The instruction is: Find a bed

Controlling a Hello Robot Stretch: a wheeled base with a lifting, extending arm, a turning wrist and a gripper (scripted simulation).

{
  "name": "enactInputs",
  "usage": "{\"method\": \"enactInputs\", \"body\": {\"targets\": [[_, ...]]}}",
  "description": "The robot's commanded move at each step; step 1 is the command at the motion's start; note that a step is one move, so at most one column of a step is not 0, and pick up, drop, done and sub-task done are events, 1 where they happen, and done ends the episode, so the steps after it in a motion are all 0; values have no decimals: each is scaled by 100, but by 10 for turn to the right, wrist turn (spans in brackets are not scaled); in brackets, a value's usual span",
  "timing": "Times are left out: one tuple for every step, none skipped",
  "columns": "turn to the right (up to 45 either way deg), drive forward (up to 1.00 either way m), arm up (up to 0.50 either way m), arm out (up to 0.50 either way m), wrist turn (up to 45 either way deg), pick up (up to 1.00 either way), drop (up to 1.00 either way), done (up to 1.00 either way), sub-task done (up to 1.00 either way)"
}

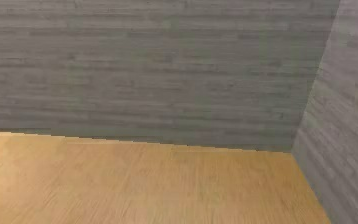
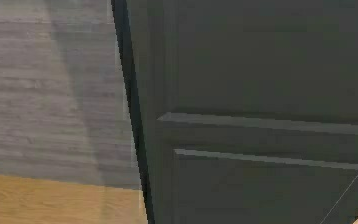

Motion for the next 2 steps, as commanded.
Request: {"method": "enactInputs", "body": {"targets": [[0,35,0,0,0,0,0,0,0],[-450,0,0,0,0,0,0,0,0]]}}
